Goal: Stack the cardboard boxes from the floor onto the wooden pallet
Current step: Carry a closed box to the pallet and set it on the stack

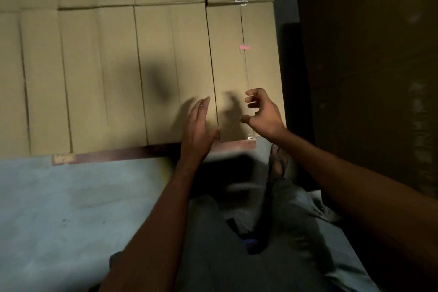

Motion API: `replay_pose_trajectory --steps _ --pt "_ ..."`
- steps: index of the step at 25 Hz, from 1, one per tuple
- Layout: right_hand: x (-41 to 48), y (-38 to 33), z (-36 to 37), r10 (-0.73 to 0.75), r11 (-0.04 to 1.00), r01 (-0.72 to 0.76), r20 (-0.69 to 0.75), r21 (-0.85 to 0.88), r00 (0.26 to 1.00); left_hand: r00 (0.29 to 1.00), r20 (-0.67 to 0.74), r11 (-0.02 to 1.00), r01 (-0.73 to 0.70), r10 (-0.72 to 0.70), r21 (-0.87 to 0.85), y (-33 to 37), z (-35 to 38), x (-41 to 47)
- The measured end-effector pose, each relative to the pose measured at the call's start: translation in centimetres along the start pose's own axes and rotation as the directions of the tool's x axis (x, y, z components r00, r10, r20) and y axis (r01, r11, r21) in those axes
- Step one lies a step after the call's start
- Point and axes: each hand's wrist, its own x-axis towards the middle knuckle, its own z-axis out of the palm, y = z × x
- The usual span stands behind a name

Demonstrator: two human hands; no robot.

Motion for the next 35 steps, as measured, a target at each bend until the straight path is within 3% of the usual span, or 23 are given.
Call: replay_pose_trajectory --steps 5,11,16,19,21,23,26,29,31,35 --pt "-10.3 -7.4 -0.4 0.088 0.971 -0.037 -0.206 0.237 0.975 0.991 -0.114 0.974 0.043 -0.07 -0.222 1.6 -7.8 -8.4" --pt "-19.1 -12.2 0.8 0.108 0.942 -0.043 -0.177 0.334 0.978 0.967 -0.175 0.92 0.111 -0.187 -0.375 2.8 -13.7 -14.6" --pt "-19.7 -12.1 3.5 0.096 0.965 -0.062 -0.123 0.255 0.988 0.968 -0.205 0.953 0.081 -0.145 -0.292 3.8 -15.0 -15.4" --pt "-18.0 -9.6 6.1 0.146 0.97 -0.116 -0.132 0.212 0.98 0.988 -0.127 0.979 0.063 -0.089 -0.194 2.1 -14.1 -13.6" --pt "-16.3 -6.8 7.9 0.266 0.945 -0.227 -0.153 0.234 0.952 0.999 -0.039 0.997 0.028 -0.031 -0.067 0.7 -12.3 -11.8" --pt "-14.7 -3.7 10.0 0.43 0.874 -0.355 -0.19 0.331 0.883 0.993 0.118 0.999 -0.035 0.032 0.022 -0.6 -9.9 -9.6" --pt "-11.0 0.0 13.1 0.686 0.658 -0.519 -0.151 0.547 0.711 0.959 0.263 0.976 -0.149 0.103 0.16 -3.5 -5.1 -4.9" --pt "-7.1 4.7 15.3 0.815 0.456 -0.539 -0.089 0.708 0.573 0.92 0.354 0.917 -0.278 0.169 0.286 -6.5 1.1 -0.6" --pt "-4.6 7.3 16.1 0.843 0.354 -0.511 -0.032 0.783 0.537 0.899 0.396 0.824 -0.363 0.187 0.436 -8.7 5.1 1.7" --pt "-0.6 11.5 17.2 0.843 0.271 -0.449 0.016 0.852 0.538 0.899 0.357 0.637 -0.432 0.253 0.638 -11.3 10.5 3.9"
